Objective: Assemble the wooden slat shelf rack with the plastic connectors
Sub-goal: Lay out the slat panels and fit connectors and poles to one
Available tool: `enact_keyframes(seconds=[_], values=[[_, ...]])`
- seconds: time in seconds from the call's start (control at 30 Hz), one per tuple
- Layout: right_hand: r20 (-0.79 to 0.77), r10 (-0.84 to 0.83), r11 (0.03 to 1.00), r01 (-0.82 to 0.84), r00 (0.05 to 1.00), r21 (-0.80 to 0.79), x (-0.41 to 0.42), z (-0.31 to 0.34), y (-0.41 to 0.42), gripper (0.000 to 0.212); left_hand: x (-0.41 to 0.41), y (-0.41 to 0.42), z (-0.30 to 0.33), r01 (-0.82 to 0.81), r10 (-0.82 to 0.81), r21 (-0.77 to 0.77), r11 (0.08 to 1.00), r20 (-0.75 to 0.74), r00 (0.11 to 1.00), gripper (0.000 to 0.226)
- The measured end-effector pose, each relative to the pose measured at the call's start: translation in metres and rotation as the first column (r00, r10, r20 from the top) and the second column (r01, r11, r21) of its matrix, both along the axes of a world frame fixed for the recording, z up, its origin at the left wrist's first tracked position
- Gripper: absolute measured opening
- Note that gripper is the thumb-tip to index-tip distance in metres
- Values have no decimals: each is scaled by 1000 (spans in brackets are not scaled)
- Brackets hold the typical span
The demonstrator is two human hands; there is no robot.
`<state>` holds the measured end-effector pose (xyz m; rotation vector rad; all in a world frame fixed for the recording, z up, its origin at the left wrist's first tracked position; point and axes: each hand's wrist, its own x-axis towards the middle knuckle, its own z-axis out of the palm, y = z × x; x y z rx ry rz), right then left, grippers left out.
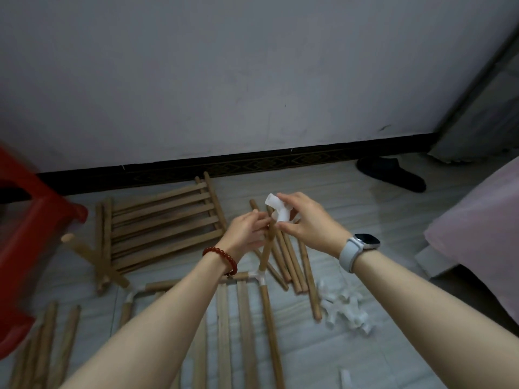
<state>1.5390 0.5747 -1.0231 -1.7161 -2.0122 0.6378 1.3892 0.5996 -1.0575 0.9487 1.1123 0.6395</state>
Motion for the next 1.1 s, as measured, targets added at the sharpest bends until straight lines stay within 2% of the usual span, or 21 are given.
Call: enact_keyframes(seconds=[0.1, 0.2, 0.27, 0.33, 0.4, 0.47, 0.6, 0.8, 0.93, 1.1], values=[[46, 49, 996, -45, 998, -78, -4, 1, 3, 60, -1, 0, -1, 37, -38, -26, 999, -37, 999, 47], [39, 26, 997, -23, 999, -79, -9, -1, 5, 59, 1, 3, -3, -11, 11, 2, 1000, -53, 999, 47], [-17, -34, 997, 32, 999, -67, -11, -4, 3, 54, 0, 5, -3, -90, 98, 111, 990, -74, 992, 40], [-79, -108, 991, 102, 991, -86, -10, -9, 0, 47, -1, 8, -4, -121, 159, 295, 948, -106, 982, 33], [-111, -155, 985, 146, 982, -88, -8, -15, -3, 40, -2, 11, -1, -88, 162, 418, 904, -144, 976, 29], [-146, -165, 985, 158, 975, -64, -6, -21, -5, 36, -2, 15, 2, -16, 129, 476, 879, -205, 970, 24], [-292, -141, 990, 130, 946, -55, -5, -23, -7, 50, 0, 21, 5, 113, 61, 503, 857, -317, 946, 11], [-179, -68, 996, 77, 982, 46, 2, -26, -11, 47, 3, 15, 3, 151, 79, 550, 821, -371, 925, 11], [-94, -29, 998, 33, 995, 48, 11, -30, -17, 48, 12, 12, -3, 179, 57, 573, 800, -370, 927, 9], [-62, -57, 998, 58, 996, 19, 14, -38, -15, 49, 18, 12, -4, 170, 70, 580, 796, -367, 927, 9]])
